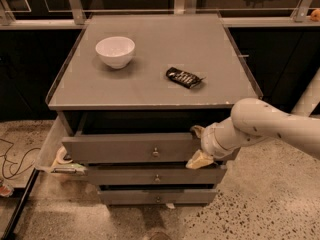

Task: Close top drawer

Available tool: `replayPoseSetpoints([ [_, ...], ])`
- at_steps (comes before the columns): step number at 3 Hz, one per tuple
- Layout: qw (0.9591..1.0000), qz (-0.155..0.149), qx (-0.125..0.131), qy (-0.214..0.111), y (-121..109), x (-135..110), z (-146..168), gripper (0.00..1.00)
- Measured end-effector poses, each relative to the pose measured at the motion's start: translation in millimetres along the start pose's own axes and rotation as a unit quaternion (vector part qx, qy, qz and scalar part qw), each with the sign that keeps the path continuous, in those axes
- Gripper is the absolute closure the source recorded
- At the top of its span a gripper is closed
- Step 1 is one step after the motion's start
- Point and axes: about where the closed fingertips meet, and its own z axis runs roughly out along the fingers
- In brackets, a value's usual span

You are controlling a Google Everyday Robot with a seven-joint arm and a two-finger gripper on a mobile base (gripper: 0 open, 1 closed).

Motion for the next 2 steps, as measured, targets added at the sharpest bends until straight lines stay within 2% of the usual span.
replayPoseSetpoints([
  [1,1.0,0.0,0.0,0.0,-0.1,-0.3,-0.4,0.38],
  [2,1.0,0.0,0.0,0.0,-2.3,-4.7,-7.6,0.15],
])
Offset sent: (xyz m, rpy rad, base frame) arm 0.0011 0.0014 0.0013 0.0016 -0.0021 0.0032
